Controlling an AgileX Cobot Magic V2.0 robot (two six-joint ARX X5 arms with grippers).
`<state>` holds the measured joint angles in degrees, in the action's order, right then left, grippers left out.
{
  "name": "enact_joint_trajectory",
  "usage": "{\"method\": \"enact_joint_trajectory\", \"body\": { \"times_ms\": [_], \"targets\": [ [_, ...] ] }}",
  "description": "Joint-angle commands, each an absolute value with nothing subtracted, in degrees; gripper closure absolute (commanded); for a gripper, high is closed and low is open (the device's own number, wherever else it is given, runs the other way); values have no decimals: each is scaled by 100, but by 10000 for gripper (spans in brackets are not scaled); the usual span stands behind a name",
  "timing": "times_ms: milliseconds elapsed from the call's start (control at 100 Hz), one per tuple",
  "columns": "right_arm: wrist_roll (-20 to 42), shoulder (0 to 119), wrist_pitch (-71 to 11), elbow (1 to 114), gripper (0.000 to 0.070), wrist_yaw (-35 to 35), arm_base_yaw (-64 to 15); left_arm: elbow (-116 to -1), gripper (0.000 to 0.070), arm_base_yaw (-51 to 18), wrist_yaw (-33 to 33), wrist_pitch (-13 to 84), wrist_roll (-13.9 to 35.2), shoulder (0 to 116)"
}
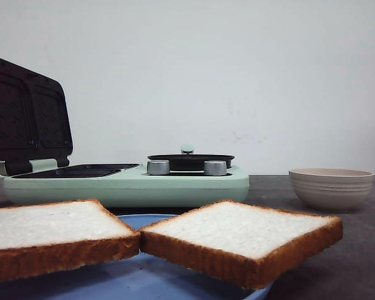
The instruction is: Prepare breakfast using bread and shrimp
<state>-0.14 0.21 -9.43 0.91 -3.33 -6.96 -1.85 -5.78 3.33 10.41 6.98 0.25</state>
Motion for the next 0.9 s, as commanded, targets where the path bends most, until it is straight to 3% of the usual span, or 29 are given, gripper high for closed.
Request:
{"method": "enact_joint_trajectory", "body": {
  "times_ms": [0,220,350,460,590,890],
  "targets": [
    [82,21,-827,71,696,-381,-703,-80,700,-591,342,1063,755,19],
    [788,21,-333,71,696,-456,-703,-80,700,-591,342,1066,1494,19],
    [1997,21,139,75,696,-456,-698,-141,700,-591,336,1072,2174,19],
    [2777,32,252,235,697,-454,-698,-456,694,-591,78,1149,2211,49],
    [2661,357,-355,819,698,-405,-698,-1109,694,-587,-342,1236,2147,403],
    [1831,1800,-217,2333,697,-412,-701,-2902,671,-591,-246,1247,1734,2161]
  ]
}}
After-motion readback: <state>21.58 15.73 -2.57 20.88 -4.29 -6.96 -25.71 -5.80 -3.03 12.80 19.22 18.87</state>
